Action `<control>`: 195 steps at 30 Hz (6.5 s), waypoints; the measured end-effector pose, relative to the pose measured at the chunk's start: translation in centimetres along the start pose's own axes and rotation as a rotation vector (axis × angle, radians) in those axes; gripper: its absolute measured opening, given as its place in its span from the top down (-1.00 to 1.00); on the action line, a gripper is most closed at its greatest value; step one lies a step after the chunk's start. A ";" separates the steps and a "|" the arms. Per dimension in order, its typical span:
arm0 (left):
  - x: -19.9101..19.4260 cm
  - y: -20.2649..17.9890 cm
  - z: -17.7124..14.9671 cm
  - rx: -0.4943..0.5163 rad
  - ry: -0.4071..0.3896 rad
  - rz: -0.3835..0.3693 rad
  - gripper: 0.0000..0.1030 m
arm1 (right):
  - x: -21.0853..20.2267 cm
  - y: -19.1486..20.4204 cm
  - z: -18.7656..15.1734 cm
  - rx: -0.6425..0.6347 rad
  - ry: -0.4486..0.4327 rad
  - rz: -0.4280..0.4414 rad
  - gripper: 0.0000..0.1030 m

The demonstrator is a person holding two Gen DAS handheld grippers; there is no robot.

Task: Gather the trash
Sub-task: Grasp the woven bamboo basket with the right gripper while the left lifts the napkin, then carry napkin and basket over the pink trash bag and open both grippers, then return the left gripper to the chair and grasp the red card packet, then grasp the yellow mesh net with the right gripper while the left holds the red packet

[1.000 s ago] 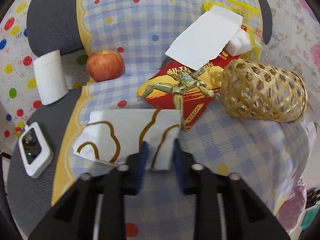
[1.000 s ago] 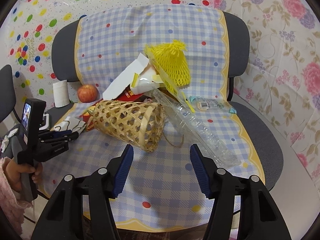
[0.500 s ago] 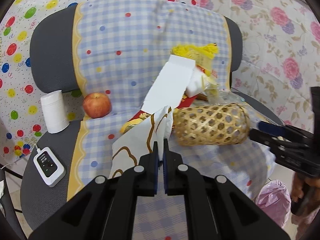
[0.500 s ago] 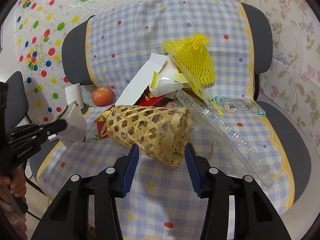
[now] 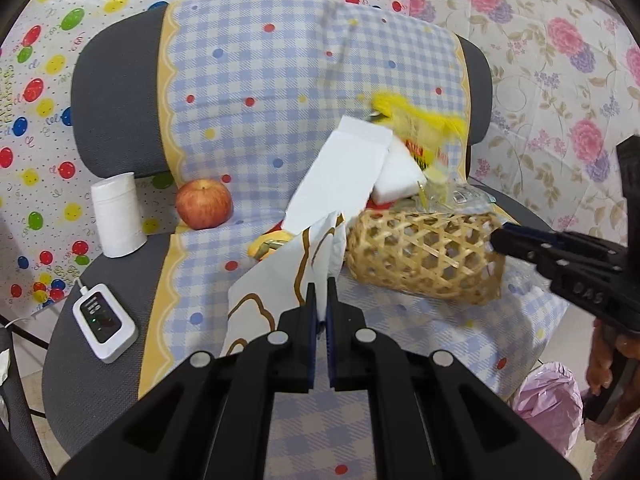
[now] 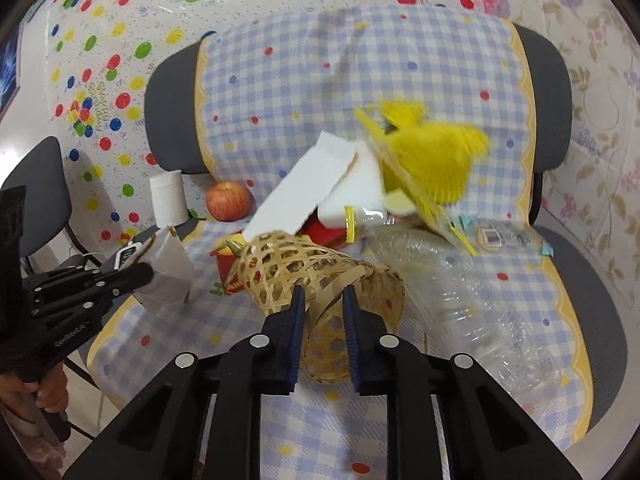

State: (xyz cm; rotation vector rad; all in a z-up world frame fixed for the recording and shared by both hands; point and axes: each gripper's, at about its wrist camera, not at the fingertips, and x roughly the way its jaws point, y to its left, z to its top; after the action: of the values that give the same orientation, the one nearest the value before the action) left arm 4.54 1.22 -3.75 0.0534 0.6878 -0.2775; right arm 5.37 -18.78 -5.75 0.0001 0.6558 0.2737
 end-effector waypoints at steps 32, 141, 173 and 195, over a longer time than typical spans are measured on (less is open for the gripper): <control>-5.3 -14.5 -2.6 0.233 -0.049 -0.435 0.96 | -18.4 -3.6 -5.7 0.054 -0.170 -0.318 0.93; 4.9 -0.4 0.1 -0.015 0.092 -0.129 1.00 | -3.9 -5.9 -3.6 0.159 -0.044 -0.237 -0.14; 7.9 -4.0 -2.1 0.012 0.033 -0.106 0.72 | -3.3 -7.7 -5.6 0.210 -0.012 -0.247 -0.17; 6.3 -1.1 1.7 -0.034 -0.052 -0.060 1.00 | 2.6 -7.9 -4.6 0.014 0.123 -0.227 -0.40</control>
State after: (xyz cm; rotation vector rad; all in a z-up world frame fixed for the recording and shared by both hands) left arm 9.92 -1.60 -6.32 -0.0071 0.6427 -0.3239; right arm 6.54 -26.12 -11.66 -0.0780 0.7725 0.0498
